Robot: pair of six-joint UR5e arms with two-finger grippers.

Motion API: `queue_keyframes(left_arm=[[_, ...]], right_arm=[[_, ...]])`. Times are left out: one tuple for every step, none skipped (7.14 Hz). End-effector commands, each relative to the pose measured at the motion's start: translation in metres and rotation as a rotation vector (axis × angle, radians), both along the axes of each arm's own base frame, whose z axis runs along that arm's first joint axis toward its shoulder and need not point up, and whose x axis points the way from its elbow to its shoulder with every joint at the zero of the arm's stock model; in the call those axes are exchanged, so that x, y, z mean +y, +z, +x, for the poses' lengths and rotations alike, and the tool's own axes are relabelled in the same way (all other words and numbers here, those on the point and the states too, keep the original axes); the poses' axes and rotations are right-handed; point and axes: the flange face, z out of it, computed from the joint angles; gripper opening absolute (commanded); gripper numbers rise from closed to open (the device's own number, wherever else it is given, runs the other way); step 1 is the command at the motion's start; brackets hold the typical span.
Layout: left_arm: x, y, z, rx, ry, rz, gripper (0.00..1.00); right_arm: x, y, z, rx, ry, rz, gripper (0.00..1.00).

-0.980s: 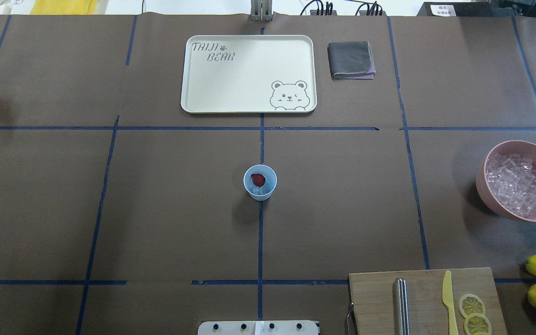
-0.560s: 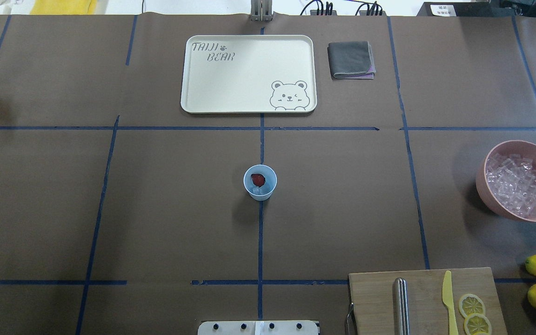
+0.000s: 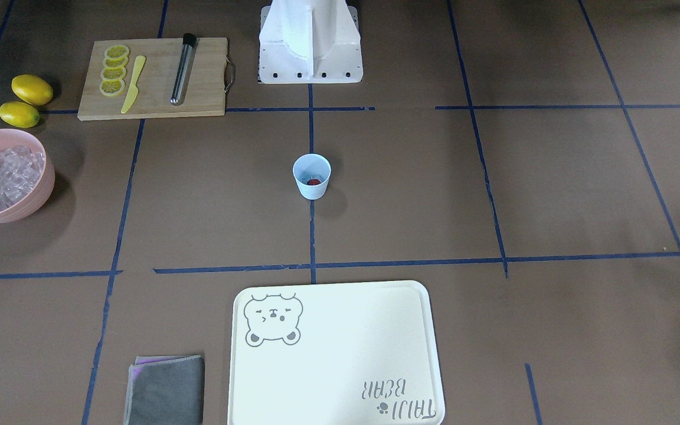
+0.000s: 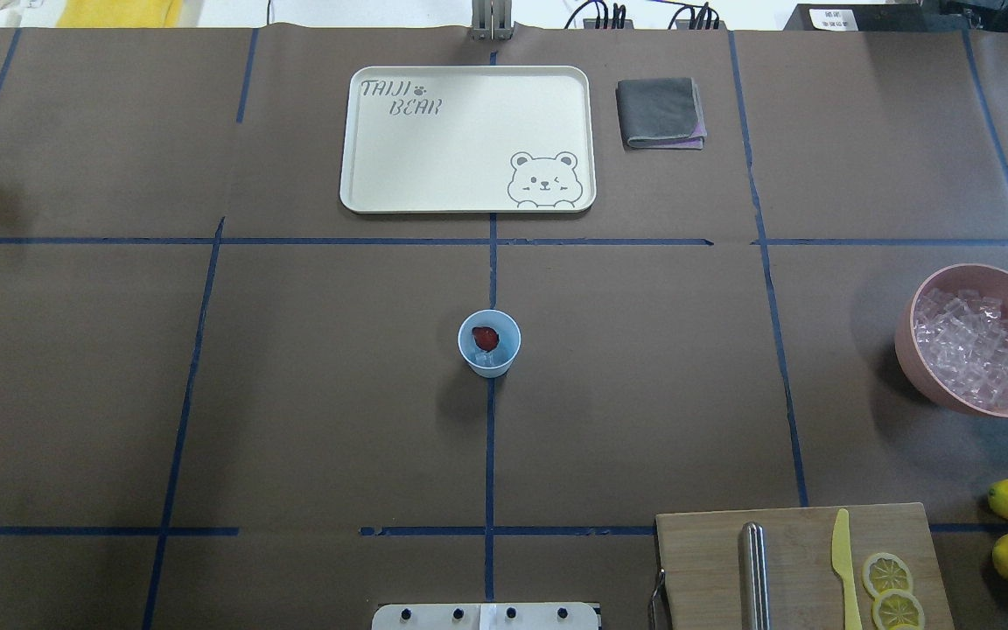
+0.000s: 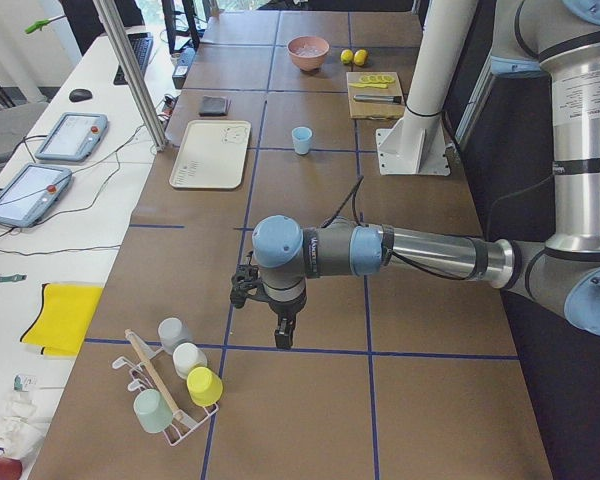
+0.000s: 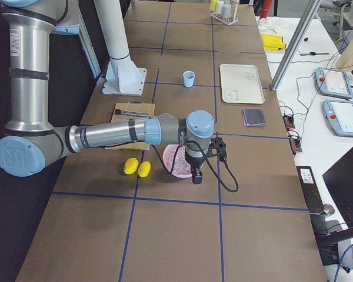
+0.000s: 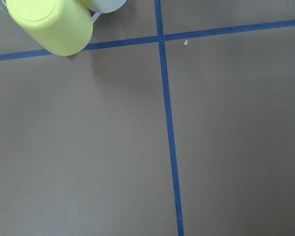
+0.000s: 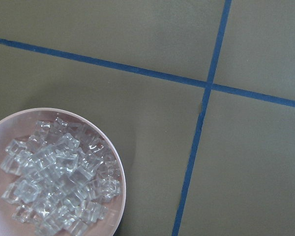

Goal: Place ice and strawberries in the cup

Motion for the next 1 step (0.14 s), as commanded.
queue_keyframes(left_arm=[[-0.0011,-0.0082,-0.0004,0.001,-0.001,0.017,1.0]], right_arm=[[0.0029,0.0047,0.0002,0.002,0.0,-0.009,1.0]])
